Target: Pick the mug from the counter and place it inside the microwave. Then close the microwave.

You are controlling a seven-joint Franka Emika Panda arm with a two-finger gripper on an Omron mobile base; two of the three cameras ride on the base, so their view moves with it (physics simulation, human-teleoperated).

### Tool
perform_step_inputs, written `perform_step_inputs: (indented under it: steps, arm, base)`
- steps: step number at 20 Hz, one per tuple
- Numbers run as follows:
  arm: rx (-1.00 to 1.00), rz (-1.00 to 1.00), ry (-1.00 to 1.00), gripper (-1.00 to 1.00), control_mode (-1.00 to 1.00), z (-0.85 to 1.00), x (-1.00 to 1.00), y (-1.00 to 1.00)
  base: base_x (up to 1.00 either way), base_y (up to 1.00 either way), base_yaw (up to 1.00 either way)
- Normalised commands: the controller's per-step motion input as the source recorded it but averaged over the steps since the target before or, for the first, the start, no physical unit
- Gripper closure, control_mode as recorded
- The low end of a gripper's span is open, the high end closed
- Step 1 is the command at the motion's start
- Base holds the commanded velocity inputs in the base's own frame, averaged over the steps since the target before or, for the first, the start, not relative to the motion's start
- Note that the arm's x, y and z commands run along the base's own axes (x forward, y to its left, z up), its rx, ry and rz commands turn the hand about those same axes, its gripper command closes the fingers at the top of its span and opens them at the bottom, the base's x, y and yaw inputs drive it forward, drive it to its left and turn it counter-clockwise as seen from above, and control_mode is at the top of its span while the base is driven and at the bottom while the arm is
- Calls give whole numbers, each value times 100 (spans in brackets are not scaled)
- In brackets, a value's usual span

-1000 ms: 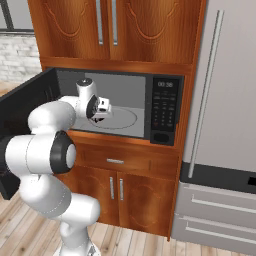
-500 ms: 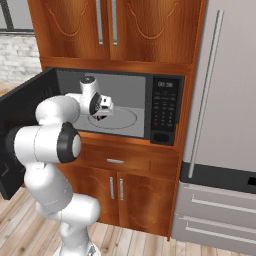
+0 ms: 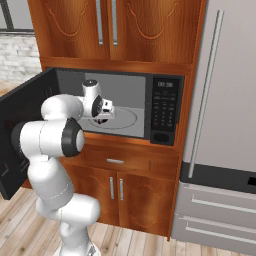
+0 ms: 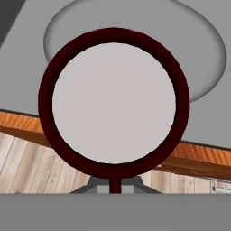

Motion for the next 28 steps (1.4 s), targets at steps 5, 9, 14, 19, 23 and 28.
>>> perform_step_inputs:
  steps: [5, 9, 14, 19, 23, 28]
  arm:
    - [0, 0, 0, 100, -100, -18, 21, 0]
    - [0, 0, 3, 100, -100, -7, 36, -4]
    - [0, 0, 4, 100, -100, -3, 32, -1]
    - [0, 0, 2, 100, -100, -2, 35, 0]
    - [0, 0, 0, 100, -100, -9, 28, 0]
    - [0, 0, 0, 100, -100, -9, 21, 0]
  base:
    - [0, 0, 0]
    - [0, 0, 0]
    - [0, 0, 0]
    - [0, 0, 0]
    - [0, 0, 0]
    - [0, 0, 0]
